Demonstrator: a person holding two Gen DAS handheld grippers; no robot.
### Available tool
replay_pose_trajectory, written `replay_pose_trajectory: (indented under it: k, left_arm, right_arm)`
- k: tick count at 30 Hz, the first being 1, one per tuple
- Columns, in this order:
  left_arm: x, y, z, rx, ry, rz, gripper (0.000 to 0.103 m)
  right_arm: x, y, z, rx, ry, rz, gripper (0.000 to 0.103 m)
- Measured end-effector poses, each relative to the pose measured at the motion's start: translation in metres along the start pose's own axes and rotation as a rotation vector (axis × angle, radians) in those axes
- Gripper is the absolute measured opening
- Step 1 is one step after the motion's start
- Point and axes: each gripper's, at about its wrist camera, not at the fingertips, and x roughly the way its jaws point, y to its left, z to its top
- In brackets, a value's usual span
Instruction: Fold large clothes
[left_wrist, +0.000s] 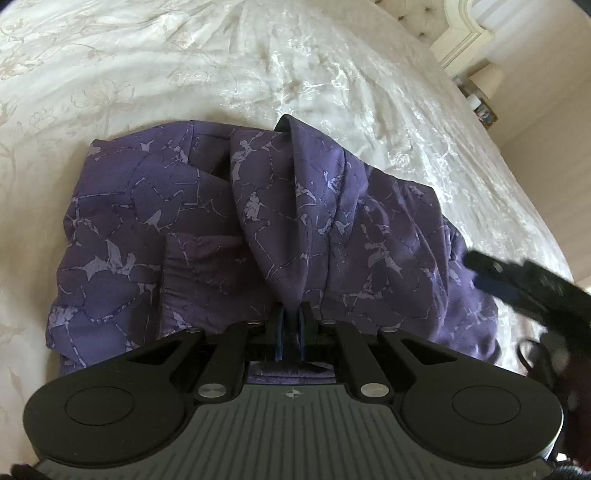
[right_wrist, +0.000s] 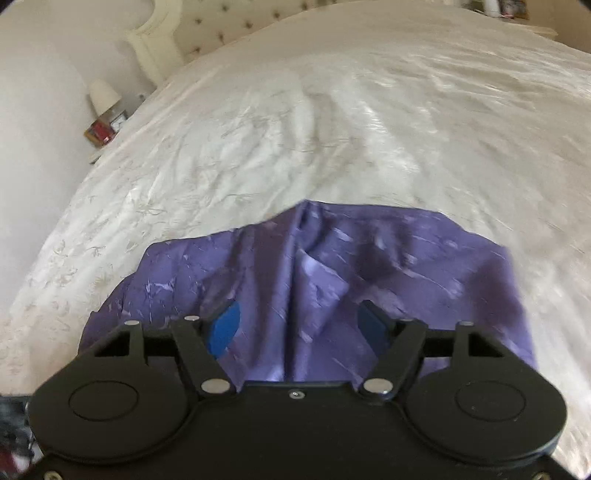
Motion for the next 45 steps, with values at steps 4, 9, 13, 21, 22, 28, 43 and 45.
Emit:
replay_pose_trajectory:
  k: [4, 9, 13, 21, 22, 28, 43, 45]
  left_arm:
    - [0.001, 0.001, -0.004, -0.017, 0.003, 0.002, 0.008]
    - [0.0, 0.004, -0.006, -0.035, 0.014, -0.016, 0.008]
    - [0.003, 0.003, -0.009, -0.017, 0.035, -0.02, 0.008]
    - [-0.013, -0.012, -0.009, 0.134, -0.034, 0.073, 0.011]
    - [-0.021, -0.019, -0.009, 0.176, -0.076, 0.099, 0.013]
    - [-0.035, -0.05, 0.002, 0.339, -0.237, 0.127, 0.033]
    - [0.029, -0.021, 0.009, 0.292, -0.08, 0.222, 0.046]
    - [0.009, -0.027, 0.011, 0.291, -0.147, 0.212, 0.046]
  right_arm:
    - [0.024, 0.006, 0.006, 0.023, 0.049, -0.006, 0.073]
    - [0.024, -0.016, 0.019, 0.163, 0.064, 0.214, 0.035]
    - [0.012, -0.051, 0.017, 0.259, 0.032, 0.151, 0.037]
    - [-0.016, -0.053, -0.003, 0.076, 0.013, -0.083, 0.039]
    - [-0.023, -0.042, -0.006, 0.018, -0.008, -0.054, 0.04]
    - [-0.047, 0.041, -0.031, -0.323, -0.091, 0.101, 0.053]
    - [0.001, 0.027, -0.07, -0.404, 0.145, 0.018, 0.058]
    - [-0.011, 0.026, -0.058, -0.355, 0.093, 0.05, 0.059]
